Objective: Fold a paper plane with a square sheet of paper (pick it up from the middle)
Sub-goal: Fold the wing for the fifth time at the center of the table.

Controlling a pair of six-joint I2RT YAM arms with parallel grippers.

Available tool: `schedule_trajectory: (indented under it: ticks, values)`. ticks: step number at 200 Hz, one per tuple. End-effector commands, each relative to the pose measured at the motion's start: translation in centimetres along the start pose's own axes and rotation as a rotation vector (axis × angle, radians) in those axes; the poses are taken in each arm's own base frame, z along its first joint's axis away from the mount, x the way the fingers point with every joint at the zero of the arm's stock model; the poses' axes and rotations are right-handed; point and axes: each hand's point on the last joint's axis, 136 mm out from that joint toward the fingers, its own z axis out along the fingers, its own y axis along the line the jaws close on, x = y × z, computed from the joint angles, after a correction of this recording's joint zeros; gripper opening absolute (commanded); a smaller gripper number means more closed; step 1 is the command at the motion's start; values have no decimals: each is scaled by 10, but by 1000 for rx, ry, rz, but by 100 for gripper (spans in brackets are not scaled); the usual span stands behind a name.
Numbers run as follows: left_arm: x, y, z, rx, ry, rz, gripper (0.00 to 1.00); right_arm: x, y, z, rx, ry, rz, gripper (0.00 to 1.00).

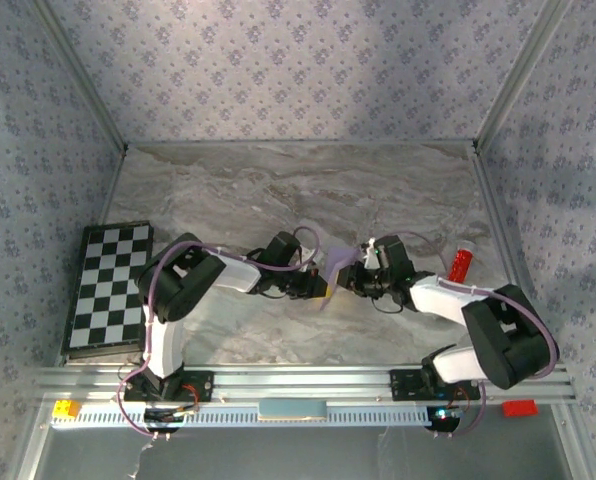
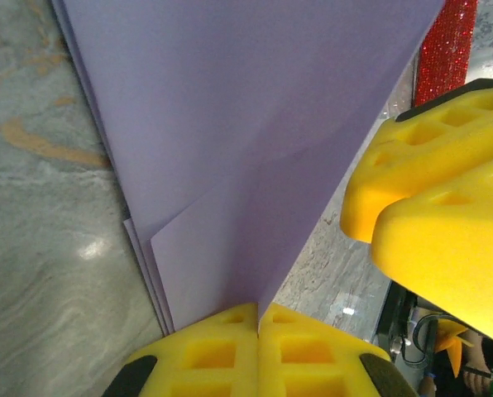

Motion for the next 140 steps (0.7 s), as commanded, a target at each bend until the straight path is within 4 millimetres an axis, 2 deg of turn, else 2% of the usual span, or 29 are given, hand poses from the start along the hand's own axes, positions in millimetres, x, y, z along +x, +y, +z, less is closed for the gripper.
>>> schedule_trajectory:
  ticks: [1,38,99,140]
  values:
    - [0,-1,1,44,-5,-15,0,-9,16,4,-54,-4,-39,17]
    - [0,2,1,54,-19,-37,0,-15,15,10,-54,-14,-32,14]
    - [1,11,-2,42,-39,-85,0,-23,11,10,-64,-27,-11,13]
    - [2,15,-3,39,-51,-117,0,-27,15,10,-93,-18,-14,13]
